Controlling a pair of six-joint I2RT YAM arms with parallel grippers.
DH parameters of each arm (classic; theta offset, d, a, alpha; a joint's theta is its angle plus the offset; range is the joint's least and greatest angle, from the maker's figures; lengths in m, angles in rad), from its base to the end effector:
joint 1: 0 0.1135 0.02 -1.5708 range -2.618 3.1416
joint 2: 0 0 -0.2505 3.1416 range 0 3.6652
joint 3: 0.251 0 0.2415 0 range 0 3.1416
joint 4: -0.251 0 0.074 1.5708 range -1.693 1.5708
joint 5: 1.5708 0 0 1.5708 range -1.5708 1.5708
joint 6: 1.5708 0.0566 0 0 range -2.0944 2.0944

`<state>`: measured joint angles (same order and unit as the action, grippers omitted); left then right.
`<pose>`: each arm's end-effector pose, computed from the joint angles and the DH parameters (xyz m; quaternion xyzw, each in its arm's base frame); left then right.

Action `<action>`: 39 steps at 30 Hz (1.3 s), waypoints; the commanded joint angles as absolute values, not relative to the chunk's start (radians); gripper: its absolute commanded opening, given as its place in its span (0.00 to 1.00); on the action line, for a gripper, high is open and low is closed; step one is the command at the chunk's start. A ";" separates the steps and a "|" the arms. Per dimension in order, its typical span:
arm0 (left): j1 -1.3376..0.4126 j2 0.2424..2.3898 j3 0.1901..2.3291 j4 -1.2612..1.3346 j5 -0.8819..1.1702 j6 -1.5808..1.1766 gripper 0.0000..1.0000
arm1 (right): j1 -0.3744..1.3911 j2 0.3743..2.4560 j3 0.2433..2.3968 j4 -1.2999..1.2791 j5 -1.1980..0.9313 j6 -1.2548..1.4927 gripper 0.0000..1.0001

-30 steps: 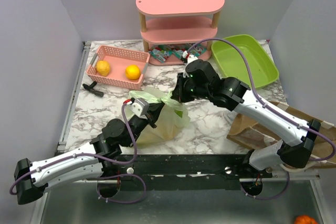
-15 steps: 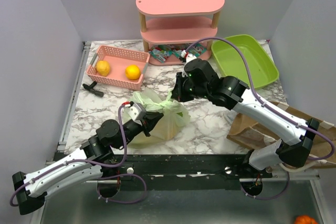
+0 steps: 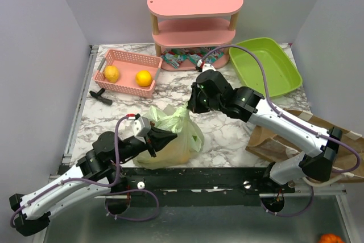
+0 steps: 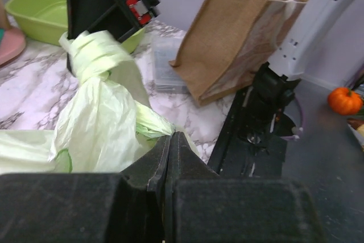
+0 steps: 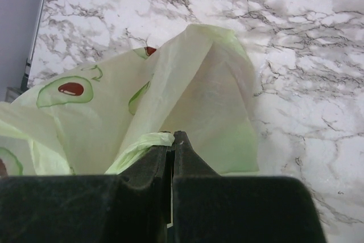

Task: Place the food into the grocery bag and tie it
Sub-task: Tie the grocery bag at the center of the board.

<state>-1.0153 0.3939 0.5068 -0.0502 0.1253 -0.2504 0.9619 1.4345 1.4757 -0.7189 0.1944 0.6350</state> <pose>0.0701 -0.1263 0.3038 0.2973 0.6169 -0.4648 0.5613 0.1909 0.2547 0.3500 -0.1047 0.8925 0.2468 0.3626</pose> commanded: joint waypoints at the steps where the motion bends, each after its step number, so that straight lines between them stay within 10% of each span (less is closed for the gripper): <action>1: -1.017 0.312 0.438 0.073 0.367 -0.314 0.00 | 0.960 1.433 1.433 -0.647 0.286 0.669 0.01; 26: -1.015 0.123 0.405 -0.090 0.338 -0.420 0.00 | 0.752 1.461 1.394 -0.573 0.304 0.637 0.01; 27: -1.014 0.127 0.413 -0.099 0.318 -0.430 0.03 | 0.752 1.457 1.385 -0.563 0.283 0.639 0.01; 29: -1.015 0.168 0.433 -0.094 0.292 -0.456 0.51 | 0.753 1.446 1.360 -0.541 0.227 0.642 0.01; 32: -1.015 0.272 0.467 -0.028 0.274 -0.508 0.95 | 0.753 1.426 1.321 -0.515 0.175 0.661 0.01; 39: -1.018 0.663 0.783 -0.210 0.158 -0.694 0.99 | 0.753 1.393 1.298 -0.525 0.128 0.670 0.01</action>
